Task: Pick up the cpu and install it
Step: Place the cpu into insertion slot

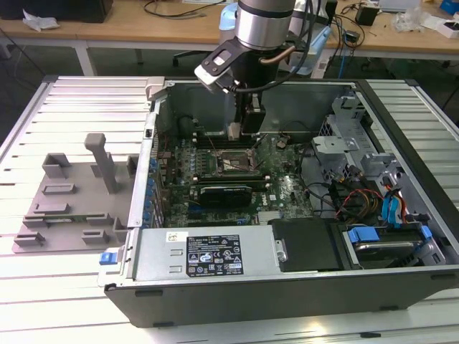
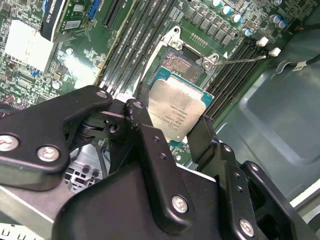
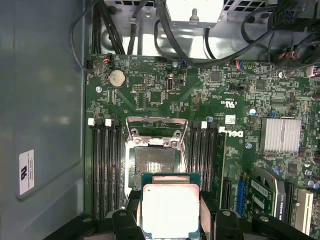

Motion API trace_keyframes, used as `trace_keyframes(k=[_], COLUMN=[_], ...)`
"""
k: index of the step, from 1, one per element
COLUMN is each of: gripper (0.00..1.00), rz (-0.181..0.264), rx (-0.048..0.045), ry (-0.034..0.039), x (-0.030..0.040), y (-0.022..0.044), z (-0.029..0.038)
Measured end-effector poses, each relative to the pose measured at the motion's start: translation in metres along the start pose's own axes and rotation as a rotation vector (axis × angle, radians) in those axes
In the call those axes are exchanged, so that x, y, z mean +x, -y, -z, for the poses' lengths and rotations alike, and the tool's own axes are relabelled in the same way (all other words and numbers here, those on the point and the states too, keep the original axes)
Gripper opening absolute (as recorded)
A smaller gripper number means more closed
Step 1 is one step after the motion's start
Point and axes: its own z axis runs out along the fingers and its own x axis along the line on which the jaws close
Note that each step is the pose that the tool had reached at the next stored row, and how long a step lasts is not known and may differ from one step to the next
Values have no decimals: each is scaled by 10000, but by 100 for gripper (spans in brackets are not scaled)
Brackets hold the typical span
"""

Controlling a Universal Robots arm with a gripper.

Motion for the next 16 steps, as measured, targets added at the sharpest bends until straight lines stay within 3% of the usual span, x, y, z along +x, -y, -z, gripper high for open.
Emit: trace_keyframes(k=[11, 12, 14, 16], gripper=[55, 55, 55, 55], rz=[-691, -693, -706, -705], rx=[6, 6, 4, 2], ry=[-3, 25, 237, 256], x=[-1, 0, 0, 0], y=[0, 0, 0, -1], z=[-1, -1, 0, -1])
